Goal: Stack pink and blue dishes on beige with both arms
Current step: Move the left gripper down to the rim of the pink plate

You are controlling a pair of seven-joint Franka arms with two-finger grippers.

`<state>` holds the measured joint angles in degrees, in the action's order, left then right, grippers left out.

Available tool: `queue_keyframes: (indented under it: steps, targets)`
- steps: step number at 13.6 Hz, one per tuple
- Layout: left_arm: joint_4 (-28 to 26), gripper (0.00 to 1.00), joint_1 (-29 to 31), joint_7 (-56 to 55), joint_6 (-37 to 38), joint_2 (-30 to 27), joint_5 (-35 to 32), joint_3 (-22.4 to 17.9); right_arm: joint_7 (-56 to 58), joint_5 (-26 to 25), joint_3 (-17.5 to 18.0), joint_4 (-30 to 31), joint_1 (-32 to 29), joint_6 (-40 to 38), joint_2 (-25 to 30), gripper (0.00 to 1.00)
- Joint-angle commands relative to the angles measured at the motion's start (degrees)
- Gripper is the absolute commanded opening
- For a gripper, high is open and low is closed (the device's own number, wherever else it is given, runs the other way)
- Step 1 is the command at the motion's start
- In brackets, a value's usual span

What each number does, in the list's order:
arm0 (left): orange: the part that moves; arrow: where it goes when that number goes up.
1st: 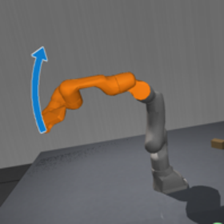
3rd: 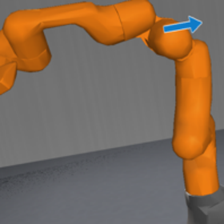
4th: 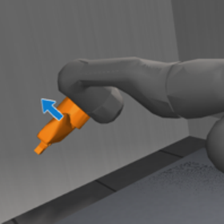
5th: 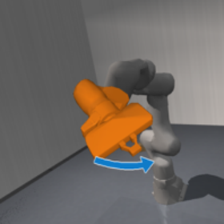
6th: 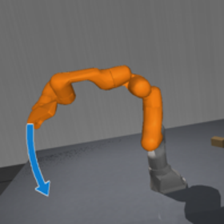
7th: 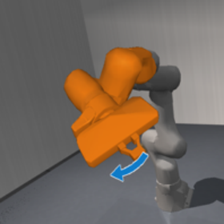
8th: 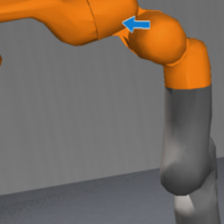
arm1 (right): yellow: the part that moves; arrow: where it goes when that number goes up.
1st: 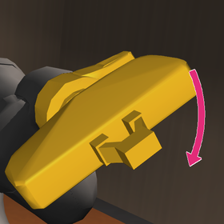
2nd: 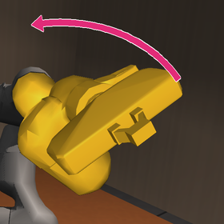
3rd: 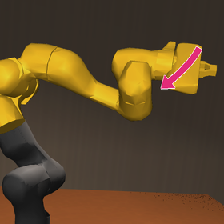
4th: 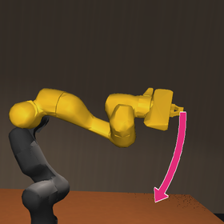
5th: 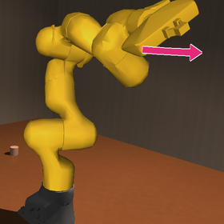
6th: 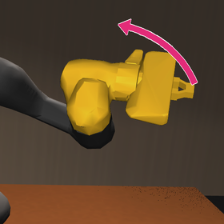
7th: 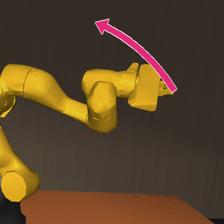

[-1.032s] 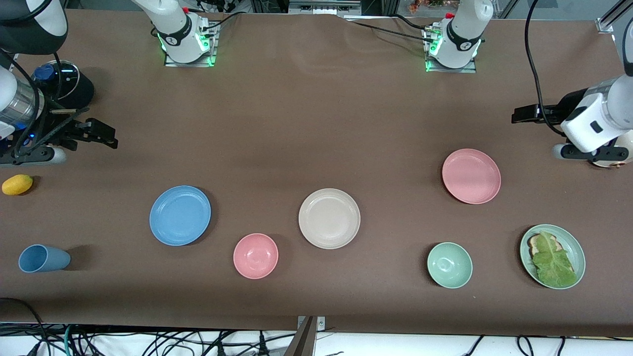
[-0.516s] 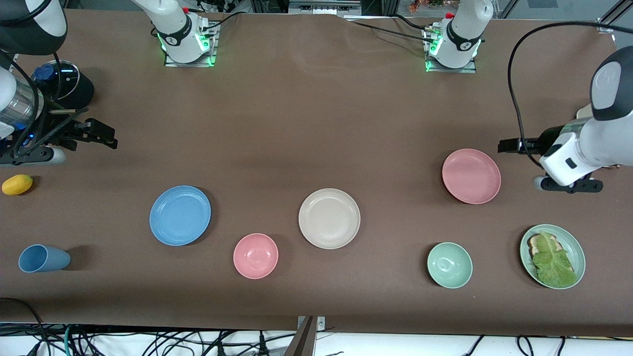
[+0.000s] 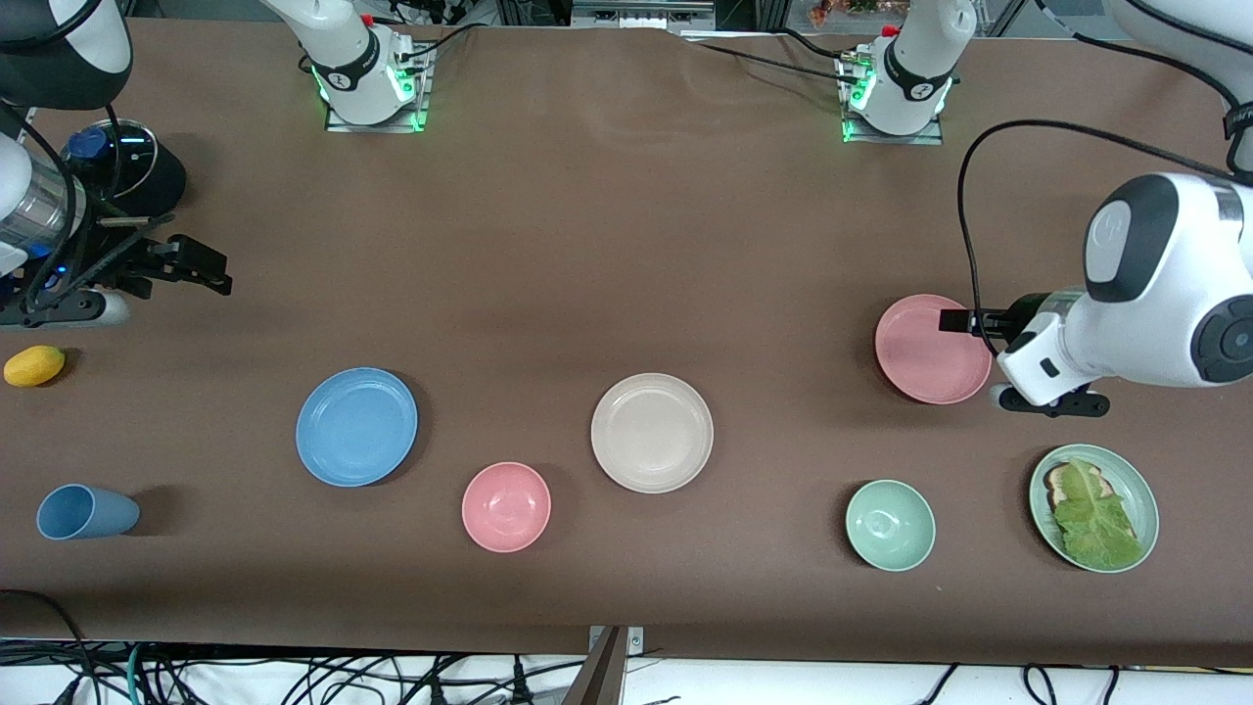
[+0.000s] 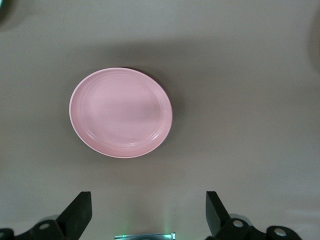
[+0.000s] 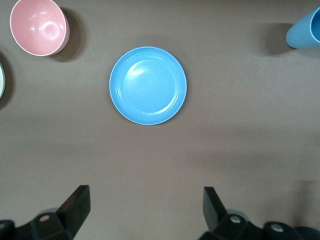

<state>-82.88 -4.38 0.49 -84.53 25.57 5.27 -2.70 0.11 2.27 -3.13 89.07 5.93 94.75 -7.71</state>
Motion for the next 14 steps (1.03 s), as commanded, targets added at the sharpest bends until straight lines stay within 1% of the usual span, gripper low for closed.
queue_keyframes:
  steps: [1,3,6,8,10,14]
  targets:
    - [-3.15,1.0,4.36,6.59,-3.61,-0.08,1.85,-0.12,0.06,1.07,0.05,-0.83,-0.39,-0.88,-0.02,1.0]
    - [-5.61,1.0,7.18,12.58,-6.42,-0.25,1.76,-0.38,0.06,1.07,0.05,-0.83,-0.39,-0.88,-0.02,1.0]
    - [-10.71,1.0,11.66,18.91,-12.83,-0.43,2.11,-0.29,0.06,1.07,0.05,-0.83,-0.39,-0.88,-0.11,1.0]
    - [-14.48,1.0,14.29,23.39,-16.44,-0.26,6.22,-0.29,0.06,1.07,0.05,-0.83,-0.39,-0.88,-0.02,1.0]
    - [-18.61,0.99,15.71,27.09,-20.48,-0.78,8.78,-0.29,0.06,1.16,0.05,-0.83,-0.39,-0.88,-0.11,1.0]
    - [-27.32,0.99,17.82,36.66,-32.16,-2.8,13.26,-0.38,0.06,1.16,0.05,-0.83,-0.39,-0.88,-0.11,1.0]
